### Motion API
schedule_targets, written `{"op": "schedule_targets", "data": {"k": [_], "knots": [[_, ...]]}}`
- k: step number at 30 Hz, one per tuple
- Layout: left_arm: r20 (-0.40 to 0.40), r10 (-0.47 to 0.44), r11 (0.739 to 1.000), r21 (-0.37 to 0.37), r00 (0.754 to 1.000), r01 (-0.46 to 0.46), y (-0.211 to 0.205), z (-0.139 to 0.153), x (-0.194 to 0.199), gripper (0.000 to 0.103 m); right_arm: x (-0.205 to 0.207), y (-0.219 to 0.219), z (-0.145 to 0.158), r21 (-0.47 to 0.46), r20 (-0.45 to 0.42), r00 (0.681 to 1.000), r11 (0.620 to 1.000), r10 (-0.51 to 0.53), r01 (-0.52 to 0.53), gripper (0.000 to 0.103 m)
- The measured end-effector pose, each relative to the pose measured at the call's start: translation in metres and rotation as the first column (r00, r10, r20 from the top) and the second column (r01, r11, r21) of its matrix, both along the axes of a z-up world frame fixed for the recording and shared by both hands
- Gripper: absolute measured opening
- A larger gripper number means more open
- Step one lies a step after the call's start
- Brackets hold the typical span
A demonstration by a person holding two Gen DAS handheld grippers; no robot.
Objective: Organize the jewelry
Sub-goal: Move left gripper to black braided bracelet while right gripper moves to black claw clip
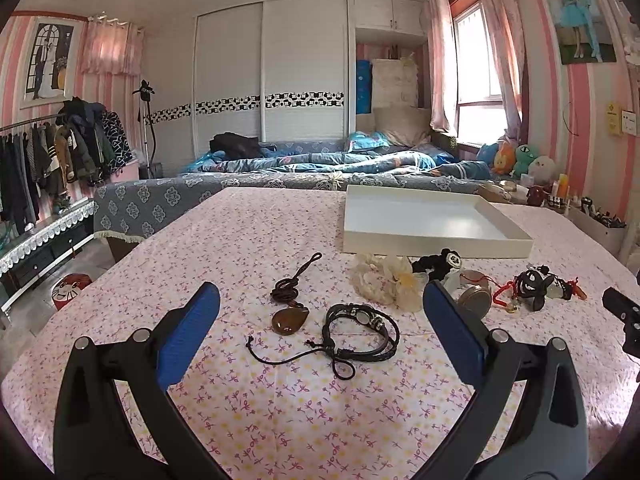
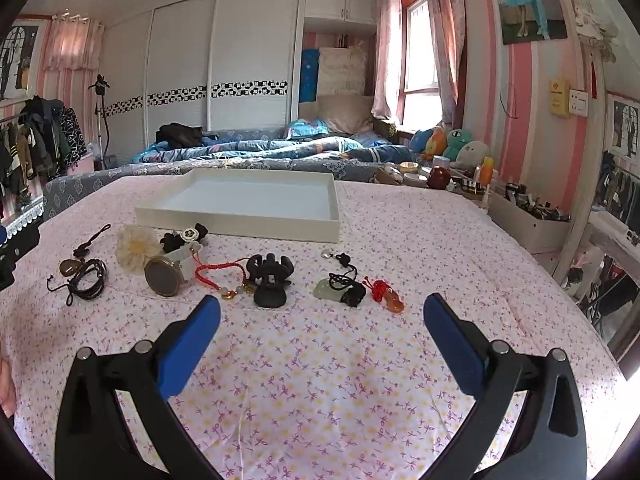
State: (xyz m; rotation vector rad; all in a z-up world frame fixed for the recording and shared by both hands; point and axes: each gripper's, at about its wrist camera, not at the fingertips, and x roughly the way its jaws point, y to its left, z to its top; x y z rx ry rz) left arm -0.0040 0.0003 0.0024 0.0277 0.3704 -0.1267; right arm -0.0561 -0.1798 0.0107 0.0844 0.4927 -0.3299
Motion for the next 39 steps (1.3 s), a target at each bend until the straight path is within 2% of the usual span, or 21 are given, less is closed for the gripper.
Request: {"op": "schedule_targets", "data": {"k": [6,8,12,17,21,26,30,32,35,39], "knots": [[0.008,-0.028,1.0,-0.013,1.0,0.028,0.0,0.0,-0.003,0.1,-0.004,0.006,0.004,-0.015,0.007,1.0,1.0,0.02,-0.02,0.101],[0.021,-0.027,0.999,-0.017,0.999,0.027,0.001,0.001,-0.005,0.1,-0.007,0.005,0.005,-0.003,0.033,0.999,1.0,0.021,-0.021,0.101],[-0.005,-0.018,1.0,0.022,1.0,0.018,-0.006,0.001,-0.001,0.1,-0.008,0.002,0.005,0.017,0.056,0.998,0.999,0.038,-0.039,0.101],[-0.032,0.028,0.999,0.046,0.999,-0.027,-0.007,-0.001,0.005,0.1,-0.002,0.008,0.004,-0.008,0.026,0.994,0.994,0.105,-0.105,0.101],[-0.043,0.023,0.996,0.087,0.999,-0.019,-0.014,-0.003,0.008,0.1,0.002,0.011,0.003,-0.015,0.014,0.992,0.992,0.129,-0.129,0.101],[-0.107,-0.035,0.992,0.117,0.994,0.048,-0.03,-0.008,0.016,0.1,0.005,0.003,0.001,0.009,-0.004,0.993,0.993,0.118,-0.118,0.101],[-0.173,-0.016,0.987,0.156,0.985,0.043,-0.04,-0.016,0.028,0.1,0.013,-0.005,-0.003,0.054,-0.043,0.993,0.993,0.109,-0.107,0.101],[-0.197,0.003,0.987,0.155,0.98,0.028,-0.04,-0.018,0.032,0.1,0.016,-0.007,-0.005,0.073,-0.056,0.992,0.991,0.118,-0.113,0.101],[-0.23,-0.003,0.993,0.111,0.973,0.029,-0.039,-0.021,0.041,0.1,0.017,-0.01,-0.006,0.088,-0.066,0.991,0.99,0.117,-0.111,0.101],[-0.197,-0.029,0.992,0.113,0.98,0.052,-0.047,-0.019,0.037,0.1,0.019,-0.011,-0.004,0.059,-0.068,0.992,0.993,0.105,-0.101,0.101]]}}
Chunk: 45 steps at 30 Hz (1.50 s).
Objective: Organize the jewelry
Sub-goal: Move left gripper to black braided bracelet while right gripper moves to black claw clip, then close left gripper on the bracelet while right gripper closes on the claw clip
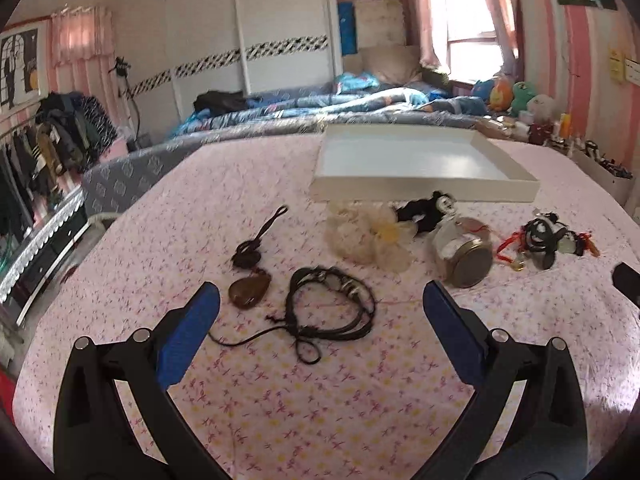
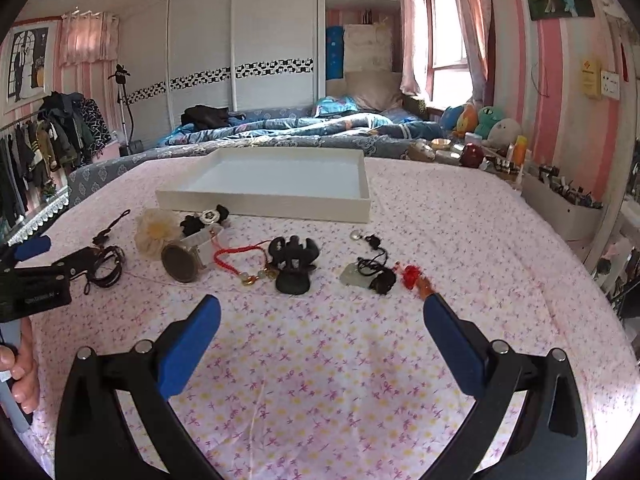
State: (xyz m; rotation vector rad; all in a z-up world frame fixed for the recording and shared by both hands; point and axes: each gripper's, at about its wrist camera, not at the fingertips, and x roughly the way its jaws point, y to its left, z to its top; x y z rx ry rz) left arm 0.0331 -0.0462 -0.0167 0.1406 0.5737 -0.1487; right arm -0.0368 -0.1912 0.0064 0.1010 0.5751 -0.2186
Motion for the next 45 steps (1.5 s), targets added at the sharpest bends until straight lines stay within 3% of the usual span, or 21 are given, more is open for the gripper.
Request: {"op": "schedule_targets", "data": {"k": [7,9,16,21,31,37,40,42,45], "knots": [[0.013,-0.081,0.997,0.016,0.997,0.081,-0.02,0.002,-0.006,0.099,0.014,-0.01,0.001,-0.017,-0.005,1.0,1.0,-0.022,0.021,0.1],[0.005,-0.086,0.996,0.021,0.996,0.086,-0.024,0.001,-0.003,0.095,0.019,-0.011,0.0,-0.008,-0.009,1.0,1.0,-0.021,0.021,0.094],[-0.076,-0.062,0.998,-0.003,0.995,0.062,-0.024,-0.007,0.015,0.083,0.037,-0.008,-0.003,0.044,-0.02,1.0,0.999,0.003,-0.002,0.089],[-0.138,-0.05,0.999,-0.02,0.989,0.048,-0.024,-0.015,0.027,0.074,0.054,-0.003,-0.005,0.064,-0.042,0.999,0.998,0.023,-0.021,0.079],[-0.305,-0.038,0.998,-0.05,0.952,0.024,-0.02,-0.04,0.054,0.046,0.063,-0.003,-0.01,0.075,-0.074,0.997,0.997,0.021,-0.015,0.077],[-0.301,-0.043,0.999,0.001,0.953,0.046,-0.03,-0.042,0.055,0.042,0.072,-0.004,-0.013,0.08,-0.106,0.994,0.997,0.032,-0.023,0.077],[-0.298,-0.048,0.999,-0.001,0.953,0.05,-0.031,-0.041,0.055,0.028,0.076,-0.007,-0.015,0.097,-0.12,0.992,0.995,0.031,-0.02,0.076],[-0.299,-0.049,0.999,-0.017,0.953,0.046,-0.028,-0.04,0.056,0.016,0.08,-0.009,-0.017,0.112,-0.129,0.991,0.994,0.033,-0.018,0.069],[-0.301,-0.049,0.999,-0.038,0.952,0.039,-0.026,-0.039,0.057,0.012,0.088,-0.013,-0.022,0.15,-0.148,0.988,0.989,0.043,-0.021,0.064]]}}
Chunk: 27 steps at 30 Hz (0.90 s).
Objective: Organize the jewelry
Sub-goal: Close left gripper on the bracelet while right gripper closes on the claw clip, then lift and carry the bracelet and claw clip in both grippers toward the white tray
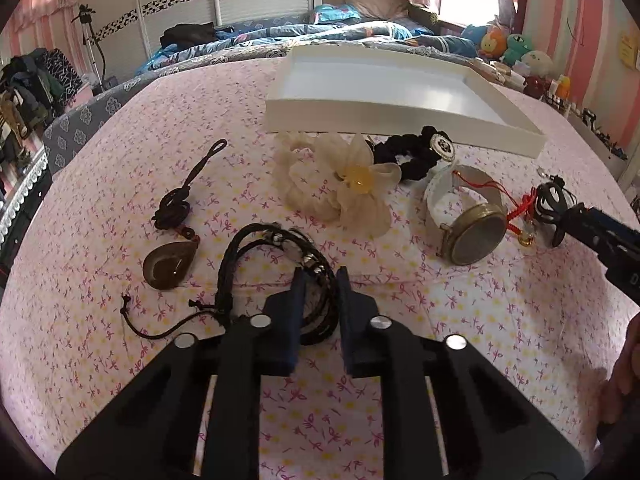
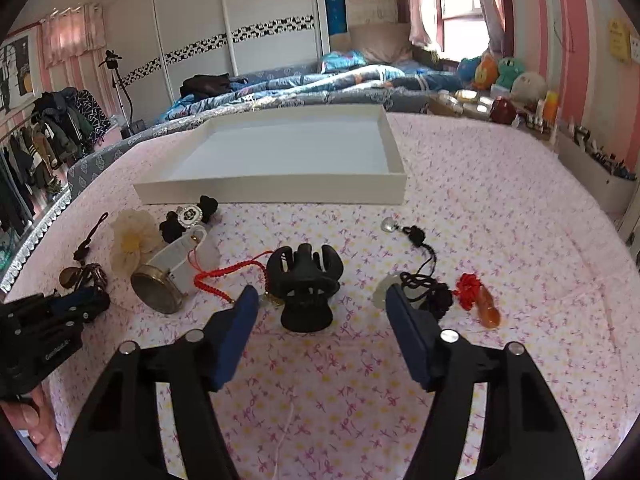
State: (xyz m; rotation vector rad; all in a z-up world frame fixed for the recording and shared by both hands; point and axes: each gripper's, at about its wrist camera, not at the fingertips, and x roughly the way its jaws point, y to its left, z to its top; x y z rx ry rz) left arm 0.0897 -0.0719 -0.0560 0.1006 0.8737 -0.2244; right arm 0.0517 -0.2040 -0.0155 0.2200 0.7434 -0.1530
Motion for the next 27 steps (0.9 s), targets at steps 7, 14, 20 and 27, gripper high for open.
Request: {"op": "schedule_targets", "data": {"k": [7,14,20,27], "knots": [[0.0,-0.001,1.0,-0.005,1.0,0.001,-0.001,0.0,0.002,0.012,0.013,0.002,-0.005,0.022,-0.024,1.0,1.0,0.015,-0.014,0.054],[0.001,0.0,1.0,-0.001,1.0,0.0,-0.001,-0.001,0.002,0.012,0.019,-0.003,-0.014,0.079,-0.062,0.998,0.997,0.033,-0.028,0.03],[0.002,0.0,1.0,-0.006,1.0,0.0,-0.002,0.0,0.001,0.012,0.007,-0.006,-0.011,0.059,-0.043,0.999,0.998,0.012,-0.009,0.03],[0.001,0.007,1.0,-0.025,1.0,-0.007,0.003,0.0,0.002,0.012,-0.012,-0.01,-0.009,0.083,-0.022,1.0,0.996,0.015,-0.013,0.029]]}}
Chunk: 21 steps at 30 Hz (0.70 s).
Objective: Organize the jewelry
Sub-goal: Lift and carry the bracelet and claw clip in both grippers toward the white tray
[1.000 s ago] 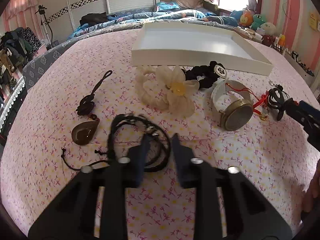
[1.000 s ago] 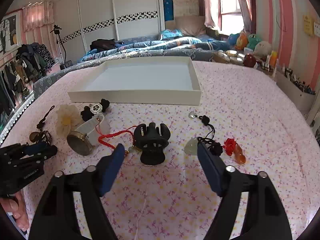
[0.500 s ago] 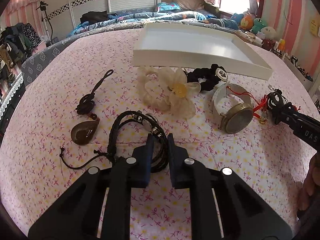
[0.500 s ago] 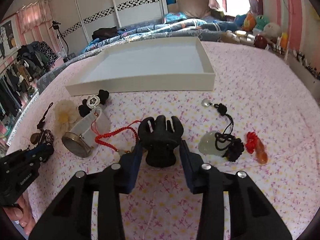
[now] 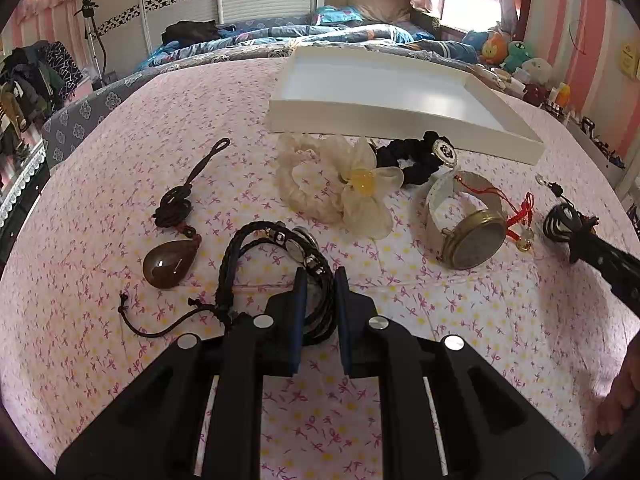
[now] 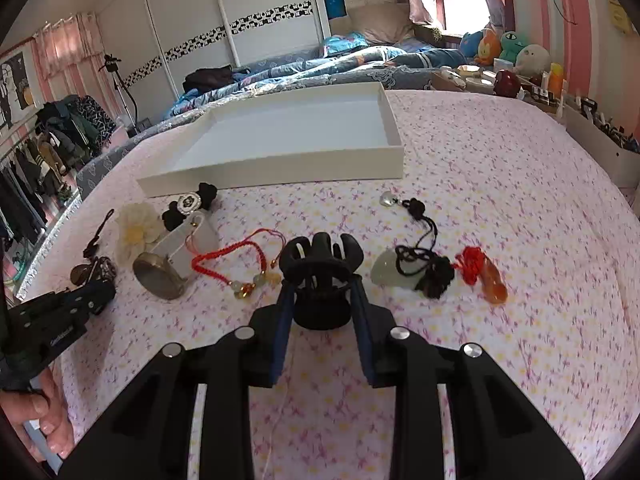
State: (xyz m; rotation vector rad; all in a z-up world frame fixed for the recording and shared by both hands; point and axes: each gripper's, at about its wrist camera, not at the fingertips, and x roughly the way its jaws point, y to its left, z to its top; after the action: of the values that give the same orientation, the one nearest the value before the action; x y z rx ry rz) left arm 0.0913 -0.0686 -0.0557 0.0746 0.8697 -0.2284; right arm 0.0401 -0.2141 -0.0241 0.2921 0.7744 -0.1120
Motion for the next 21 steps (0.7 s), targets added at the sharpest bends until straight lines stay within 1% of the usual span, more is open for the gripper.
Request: {"op": "schedule_targets", "data": {"k": [4,5,7,9,13,16,17,18,19,20,21], "knots": [[0.024,-0.002,1.0,-0.021,1.0,0.003,0.003,0.004,-0.003,0.012,-0.011,0.0,0.003,0.01,0.025,1.0,1.0,-0.002,0.002,0.029],[0.035,-0.003,1.0,-0.025,0.999,0.004,0.004,0.005,-0.005,0.012,-0.012,-0.001,0.005,0.009,0.032,0.999,1.0,-0.003,0.003,0.023],[0.056,-0.01,1.0,-0.012,0.998,0.011,0.001,0.008,-0.008,0.011,-0.016,0.0,0.01,0.003,0.048,0.999,1.0,0.003,-0.003,0.023],[0.056,-0.016,1.0,-0.007,0.998,0.017,-0.002,0.008,-0.01,0.011,-0.015,0.001,0.012,-0.008,0.045,0.999,1.0,0.01,-0.01,0.023],[0.064,-0.019,1.0,-0.004,0.998,0.02,-0.003,0.01,-0.013,0.011,-0.013,-0.001,0.006,0.01,0.027,0.999,1.0,0.016,-0.017,0.023],[0.065,-0.015,1.0,-0.004,0.998,0.016,-0.004,0.01,-0.013,0.011,-0.011,0.002,0.006,-0.011,0.023,1.0,1.0,0.02,-0.02,0.023],[0.067,-0.015,1.0,-0.004,0.998,0.016,-0.004,0.01,-0.013,0.008,-0.011,0.002,0.005,-0.01,0.019,1.0,1.0,0.022,-0.022,0.026],[0.068,-0.016,1.0,-0.005,0.998,0.016,-0.004,0.01,-0.014,0.008,-0.01,0.003,0.004,-0.013,0.009,1.0,1.0,0.014,-0.014,0.039],[0.067,-0.015,1.0,-0.005,0.998,0.016,-0.004,0.01,-0.014,0.007,-0.009,0.002,0.003,-0.013,0.003,1.0,1.0,0.003,-0.002,0.045],[0.066,-0.016,1.0,-0.006,0.998,0.016,-0.004,0.01,-0.014,0.007,-0.008,0.002,0.001,-0.005,-0.002,1.0,1.0,0.003,-0.003,0.047],[0.063,-0.016,1.0,-0.007,0.998,0.016,-0.004,0.01,-0.013,0.007,-0.007,0.001,-0.001,-0.004,-0.009,1.0,1.0,0.004,-0.004,0.047]]}}
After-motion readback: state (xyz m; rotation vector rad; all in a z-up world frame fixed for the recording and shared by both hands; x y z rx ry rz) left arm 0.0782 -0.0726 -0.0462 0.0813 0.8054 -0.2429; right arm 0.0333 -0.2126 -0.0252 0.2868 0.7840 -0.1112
